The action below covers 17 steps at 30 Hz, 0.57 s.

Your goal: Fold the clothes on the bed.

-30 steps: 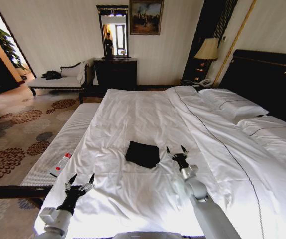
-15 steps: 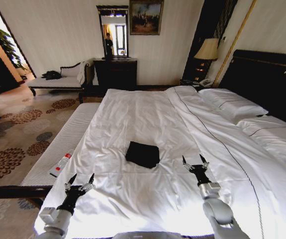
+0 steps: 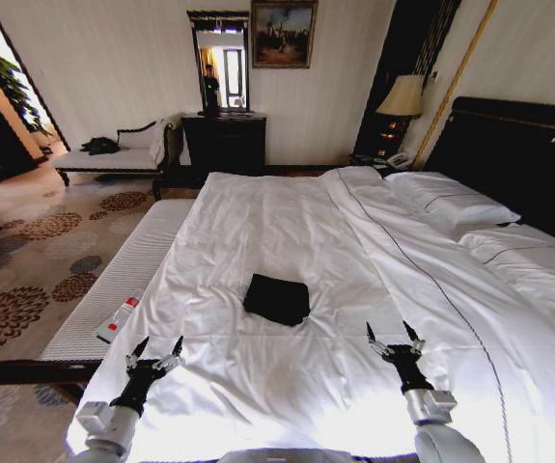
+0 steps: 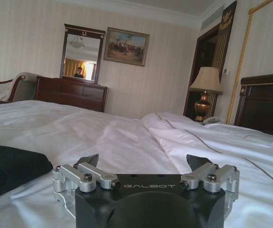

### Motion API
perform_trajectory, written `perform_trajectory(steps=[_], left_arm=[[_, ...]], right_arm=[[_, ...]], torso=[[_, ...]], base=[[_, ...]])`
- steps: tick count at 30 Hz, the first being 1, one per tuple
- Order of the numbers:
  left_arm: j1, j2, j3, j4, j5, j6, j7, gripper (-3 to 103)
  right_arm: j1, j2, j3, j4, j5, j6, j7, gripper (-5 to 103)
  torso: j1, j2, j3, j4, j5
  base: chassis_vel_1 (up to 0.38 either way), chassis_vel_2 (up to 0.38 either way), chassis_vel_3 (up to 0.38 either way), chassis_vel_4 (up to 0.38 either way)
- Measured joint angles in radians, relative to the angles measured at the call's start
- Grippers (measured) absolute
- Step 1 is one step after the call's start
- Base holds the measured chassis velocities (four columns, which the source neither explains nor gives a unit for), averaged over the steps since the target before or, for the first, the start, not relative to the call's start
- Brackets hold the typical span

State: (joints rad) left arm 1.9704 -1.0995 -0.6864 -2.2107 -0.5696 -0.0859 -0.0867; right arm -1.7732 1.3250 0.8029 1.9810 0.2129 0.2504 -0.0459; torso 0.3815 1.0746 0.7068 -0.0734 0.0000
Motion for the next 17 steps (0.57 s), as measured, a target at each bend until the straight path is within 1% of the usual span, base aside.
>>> perform_trajectory(steps=[17], left_arm=[[0.0,0.0,0.0,0.0,0.0,0.0,0.0,100]], right_arm=[[-0.002,0.005,0.009,0.004,0.0,0.0,0.011,100]], torso=[[0.0,0.0,0.0,0.0,0.0]], base=[[0.0,0.0,0.0,0.0]])
